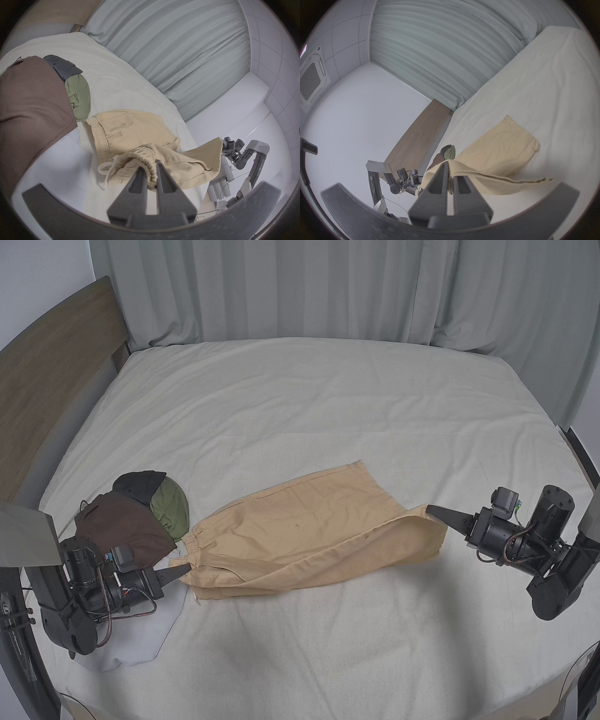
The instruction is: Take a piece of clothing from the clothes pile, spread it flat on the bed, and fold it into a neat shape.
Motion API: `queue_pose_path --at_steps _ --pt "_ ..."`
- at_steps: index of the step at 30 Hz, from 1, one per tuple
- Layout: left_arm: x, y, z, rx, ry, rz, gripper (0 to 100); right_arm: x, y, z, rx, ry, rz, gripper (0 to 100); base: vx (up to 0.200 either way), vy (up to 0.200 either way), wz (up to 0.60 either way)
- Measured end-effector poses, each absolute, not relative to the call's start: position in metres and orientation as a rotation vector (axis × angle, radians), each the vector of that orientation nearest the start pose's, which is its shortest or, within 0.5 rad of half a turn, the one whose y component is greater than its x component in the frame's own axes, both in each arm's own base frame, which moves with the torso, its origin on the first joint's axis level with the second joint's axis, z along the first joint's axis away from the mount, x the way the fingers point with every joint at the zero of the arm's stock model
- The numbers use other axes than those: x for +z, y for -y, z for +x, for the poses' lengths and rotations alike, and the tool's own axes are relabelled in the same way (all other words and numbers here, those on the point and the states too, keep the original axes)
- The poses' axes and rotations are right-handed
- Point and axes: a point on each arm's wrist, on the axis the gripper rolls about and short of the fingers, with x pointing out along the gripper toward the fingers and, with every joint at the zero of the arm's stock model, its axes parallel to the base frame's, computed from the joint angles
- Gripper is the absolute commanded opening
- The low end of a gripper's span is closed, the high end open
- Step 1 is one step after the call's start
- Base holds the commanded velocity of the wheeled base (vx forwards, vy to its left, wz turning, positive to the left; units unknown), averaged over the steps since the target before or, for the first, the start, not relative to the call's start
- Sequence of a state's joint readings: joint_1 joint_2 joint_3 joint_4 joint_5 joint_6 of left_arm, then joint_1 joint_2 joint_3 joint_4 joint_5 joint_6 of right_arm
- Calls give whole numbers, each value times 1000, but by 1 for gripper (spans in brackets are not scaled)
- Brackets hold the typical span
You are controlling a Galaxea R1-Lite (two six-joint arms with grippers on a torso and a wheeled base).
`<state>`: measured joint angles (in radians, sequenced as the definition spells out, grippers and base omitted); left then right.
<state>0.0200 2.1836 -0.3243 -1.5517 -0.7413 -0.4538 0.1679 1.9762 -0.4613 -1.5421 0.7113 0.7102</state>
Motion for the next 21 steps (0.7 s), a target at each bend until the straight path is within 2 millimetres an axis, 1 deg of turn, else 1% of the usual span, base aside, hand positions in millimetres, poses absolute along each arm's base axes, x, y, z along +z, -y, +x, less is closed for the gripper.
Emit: queue_pose_path --at_steps 4,15,21 --pt "28 9 290 -623 -440 -551 0 109 -66 304 855 -265 650 0 0 0 0" --pt "30 8 297 -595 -420 -564 0 119 -72 340 889 -164 620 0 0 0 0" --pt "31 8 302 -562 -400 -561 0 120 -74 360 900 -120 607 0 0 0 0"
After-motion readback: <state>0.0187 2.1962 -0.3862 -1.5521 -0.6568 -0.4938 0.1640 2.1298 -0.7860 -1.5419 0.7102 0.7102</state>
